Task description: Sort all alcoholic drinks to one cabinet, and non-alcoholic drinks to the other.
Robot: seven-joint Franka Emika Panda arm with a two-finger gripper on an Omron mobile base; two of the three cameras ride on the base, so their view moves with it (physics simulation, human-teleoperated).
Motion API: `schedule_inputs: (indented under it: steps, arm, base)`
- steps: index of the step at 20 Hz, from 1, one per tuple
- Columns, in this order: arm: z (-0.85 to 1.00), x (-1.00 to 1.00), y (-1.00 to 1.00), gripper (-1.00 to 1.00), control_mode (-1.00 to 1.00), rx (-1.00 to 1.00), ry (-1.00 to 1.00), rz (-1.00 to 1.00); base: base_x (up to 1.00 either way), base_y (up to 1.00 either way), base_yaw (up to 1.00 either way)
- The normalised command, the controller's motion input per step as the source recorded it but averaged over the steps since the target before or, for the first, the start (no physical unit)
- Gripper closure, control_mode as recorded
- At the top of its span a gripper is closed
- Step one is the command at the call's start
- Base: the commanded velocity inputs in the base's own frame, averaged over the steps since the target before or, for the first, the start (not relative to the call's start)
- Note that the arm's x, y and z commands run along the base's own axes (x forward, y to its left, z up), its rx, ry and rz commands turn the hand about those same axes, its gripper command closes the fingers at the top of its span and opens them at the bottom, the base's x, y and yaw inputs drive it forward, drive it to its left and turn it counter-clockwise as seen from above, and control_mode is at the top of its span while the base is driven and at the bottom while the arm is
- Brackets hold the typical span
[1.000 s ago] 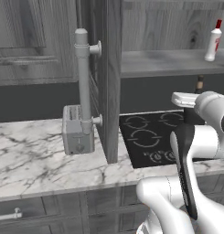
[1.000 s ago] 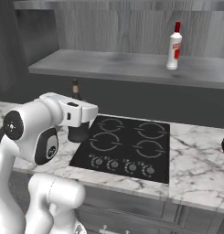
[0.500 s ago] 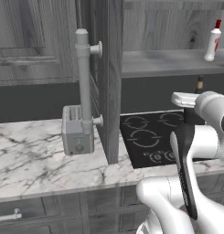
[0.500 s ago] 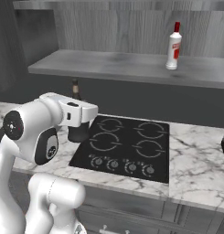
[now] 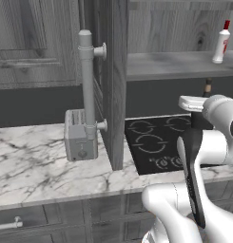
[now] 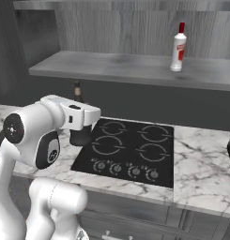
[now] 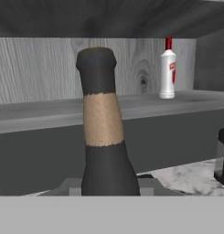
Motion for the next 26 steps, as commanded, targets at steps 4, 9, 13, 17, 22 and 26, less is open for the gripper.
schedule_inputs:
  steps: [4,9,13,17,22,26]
  arm:
    - [0.05,-0.02,0.0,1.0,-1.0,0.0,-0.04,0.0]
    - [0.15,-0.04,0.0,1.0,-1.0,0.0,-0.08,0.01]
    - [0.16,-0.02,0.0,1.0,-1.0,0.0,-0.08,0.01]
    - [0.16,0.0,0.0,1.0,-1.0,0.0,-0.05,0.01]
    - [0.16,0.0,0.05,1.0,-1.0,0.0,-0.02,0.01]
    - [0.16,0.0,0.01,1.0,-1.0,0.0,0.0,0.0]
  base:
    - [0.0,0.0,0.0]
    - [0.0,0.0,0.0]
    - [0.0,0.0,0.0]
    - [0.0,0.0,0.0]
    - [0.0,0.0,0.0]
    - [0.0,0.0,0.0]
